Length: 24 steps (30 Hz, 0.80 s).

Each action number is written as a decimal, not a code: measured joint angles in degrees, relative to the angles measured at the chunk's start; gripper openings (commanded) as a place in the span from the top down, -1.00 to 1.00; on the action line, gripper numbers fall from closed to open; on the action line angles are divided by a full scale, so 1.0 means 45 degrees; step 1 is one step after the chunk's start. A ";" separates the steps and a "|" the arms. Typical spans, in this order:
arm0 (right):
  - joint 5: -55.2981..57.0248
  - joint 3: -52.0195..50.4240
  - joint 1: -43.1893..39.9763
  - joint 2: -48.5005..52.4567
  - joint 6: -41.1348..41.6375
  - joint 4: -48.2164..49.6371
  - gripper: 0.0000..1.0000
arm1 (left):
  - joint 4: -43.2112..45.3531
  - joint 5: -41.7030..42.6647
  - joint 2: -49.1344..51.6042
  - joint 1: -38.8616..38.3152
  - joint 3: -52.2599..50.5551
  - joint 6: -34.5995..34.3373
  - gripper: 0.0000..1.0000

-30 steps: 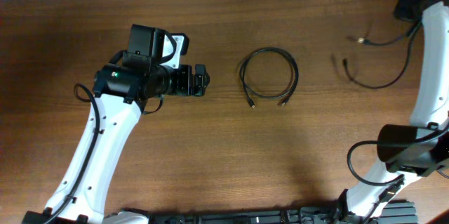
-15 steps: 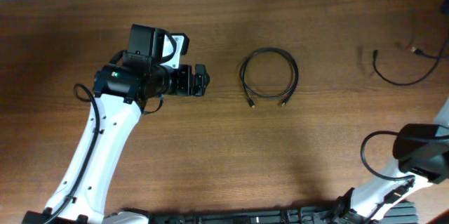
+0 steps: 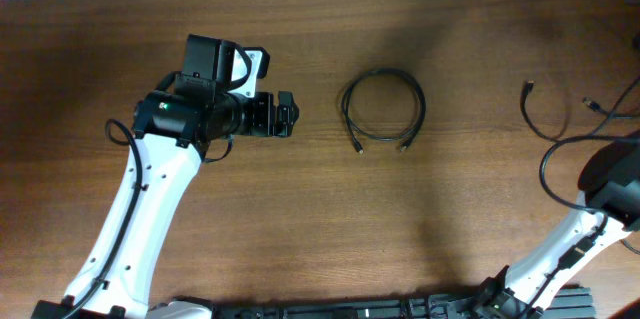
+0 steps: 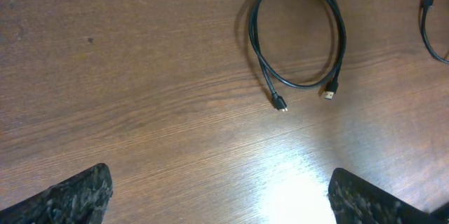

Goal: Untangle cables

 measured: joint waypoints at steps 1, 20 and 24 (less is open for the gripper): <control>-0.0010 0.0000 -0.0087 0.0141 0.0015 0.0000 -0.03 | 0.0000 0.0000 0.0000 0.0000 0.0000 0.0000 -0.98; -0.4158 0.0000 -0.0340 0.0777 -0.2093 -0.1773 -0.98 | 0.0000 0.0000 0.0000 0.0000 0.0000 0.0000 -0.98; -0.5003 0.0000 -0.0068 0.0777 -0.3094 -0.2404 -0.97 | 0.0000 0.0000 0.0000 0.0000 0.0000 0.0000 -0.98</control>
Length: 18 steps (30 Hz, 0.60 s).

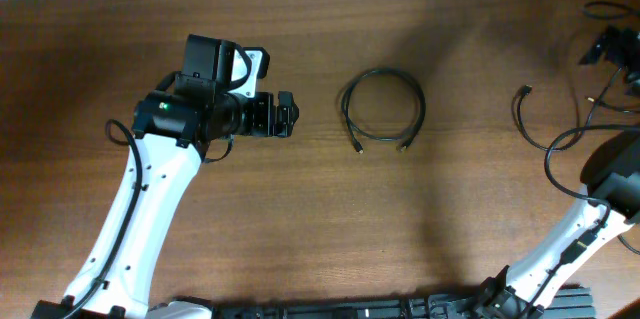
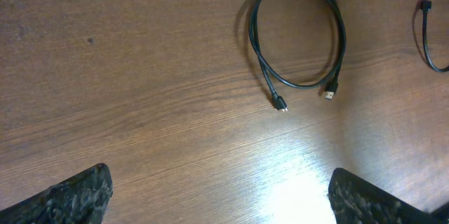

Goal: Untangle cables

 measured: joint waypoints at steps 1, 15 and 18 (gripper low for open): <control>-0.0073 0.0000 0.0097 0.0000 -0.0087 -0.0078 -0.97 | 0.0000 0.0005 0.0000 0.0000 0.0000 0.0000 -0.98; -0.0432 0.0000 0.4250 0.0000 -0.2327 -0.0641 -0.97 | 0.0000 0.0000 0.0000 0.0000 0.0000 0.0000 -0.97; -0.0481 0.0000 0.5382 0.0000 -0.2861 -0.0568 -0.97 | 0.0000 0.0000 0.0000 0.0000 0.0000 0.0000 -0.98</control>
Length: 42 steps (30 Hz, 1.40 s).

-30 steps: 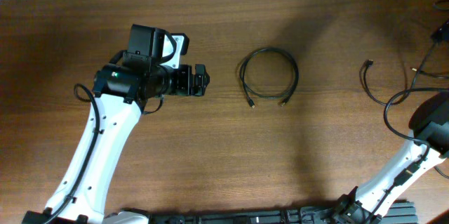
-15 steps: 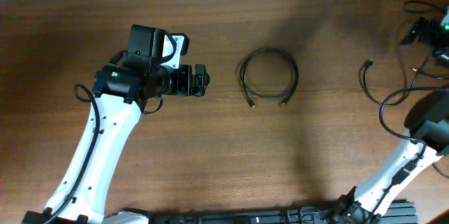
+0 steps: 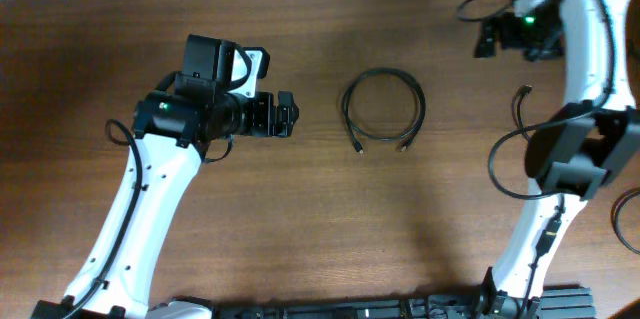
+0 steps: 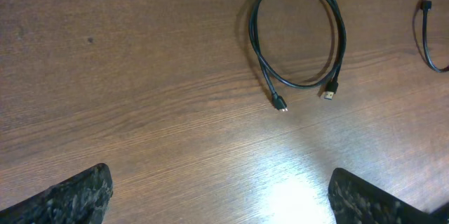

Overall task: Untangle cables
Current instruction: 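Move the right gripper back toward the last coiled cable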

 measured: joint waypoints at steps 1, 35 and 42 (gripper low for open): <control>0.0005 0.0000 0.0262 0.0000 -0.0107 0.0073 -0.97 | 0.0000 0.0000 0.0000 0.0000 0.0000 0.0005 -0.98; -0.0044 -0.5304 0.3978 0.0578 -0.0738 0.6067 -0.45 | 0.0000 0.0000 0.0000 0.0000 0.0000 0.0000 -0.98; -0.0039 -0.5304 0.3978 0.0578 -0.0719 0.6139 -0.03 | 0.0000 0.0000 0.0000 0.0000 0.0000 0.0000 -0.98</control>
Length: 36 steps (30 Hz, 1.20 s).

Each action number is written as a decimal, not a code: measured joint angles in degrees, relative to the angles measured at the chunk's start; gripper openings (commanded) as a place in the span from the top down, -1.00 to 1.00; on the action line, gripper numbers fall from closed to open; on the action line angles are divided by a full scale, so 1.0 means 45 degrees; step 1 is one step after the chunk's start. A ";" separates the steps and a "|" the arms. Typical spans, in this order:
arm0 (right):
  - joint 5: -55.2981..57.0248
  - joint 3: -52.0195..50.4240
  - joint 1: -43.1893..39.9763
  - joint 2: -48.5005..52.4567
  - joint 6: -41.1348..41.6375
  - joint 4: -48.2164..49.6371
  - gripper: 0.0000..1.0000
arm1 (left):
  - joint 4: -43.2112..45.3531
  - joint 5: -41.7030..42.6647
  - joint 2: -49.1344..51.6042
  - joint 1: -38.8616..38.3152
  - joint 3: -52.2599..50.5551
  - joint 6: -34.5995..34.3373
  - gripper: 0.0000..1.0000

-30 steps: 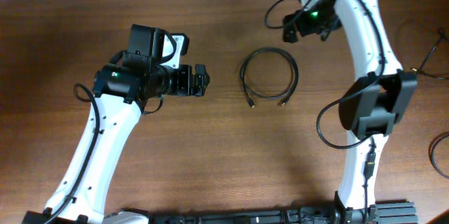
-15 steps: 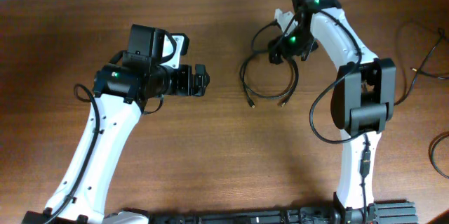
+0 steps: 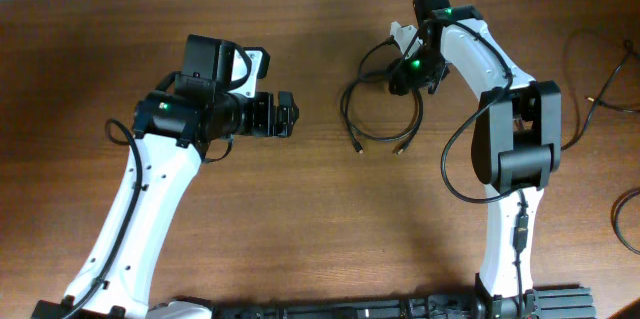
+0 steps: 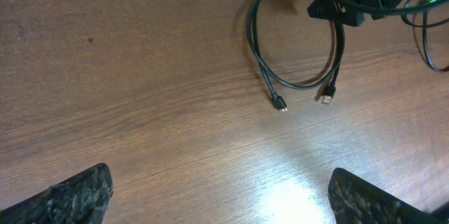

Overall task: Untangle cables
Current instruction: 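Move the right gripper back toward the last coiled cable, then grasp the coiled black cable with the right gripper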

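A black cable (image 3: pixel 384 109) lies in a loop at the table's middle, its two plug ends (image 4: pixel 280 104) near each other on the wood. My right gripper (image 3: pixel 405 69) is down at the loop's far right side (image 4: pixel 337 8), with a green light on it; whether its fingers grip the cable does not show. My left gripper (image 3: pixel 287 116) hovers left of the loop, open, fingertips (image 4: pixel 84 192) wide apart over bare wood. A second black cable (image 4: pixel 426 41) curves at the right, partly hidden by the right arm.
The right arm (image 3: pixel 520 124) reaches from the front right across the table to the loop. More thin cable (image 3: pixel 590 69) lies near the right edge. The table's far edge runs along the top.
My right gripper has moved from the far right of the table down onto the loop's far right side. The loop's right plug end has shifted slightly. The left arm has not moved.
At first only the right arm's base part showed at the right edge, with the loop lying alone. Then its gripper appeared at the far right corner, then further left along the far edge, and now at the loop. The left gripper stayed open and still throughout.
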 measured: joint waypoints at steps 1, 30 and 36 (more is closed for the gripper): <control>-0.0005 0.0000 0.0000 0.0000 -0.0015 -0.0005 -0.01 | 0.0000 0.0000 0.0000 0.0000 0.0000 0.0000 -0.98; 0.0520 -0.0457 -0.0044 0.0107 -0.0024 0.1098 0.92 | 0.0000 0.0000 0.0000 0.0000 0.0000 0.0000 -0.97; 0.0437 -0.0845 -0.0053 -0.0083 -0.0010 0.1671 0.92 | 0.0000 0.0000 0.0000 0.0000 0.0000 0.0000 -0.97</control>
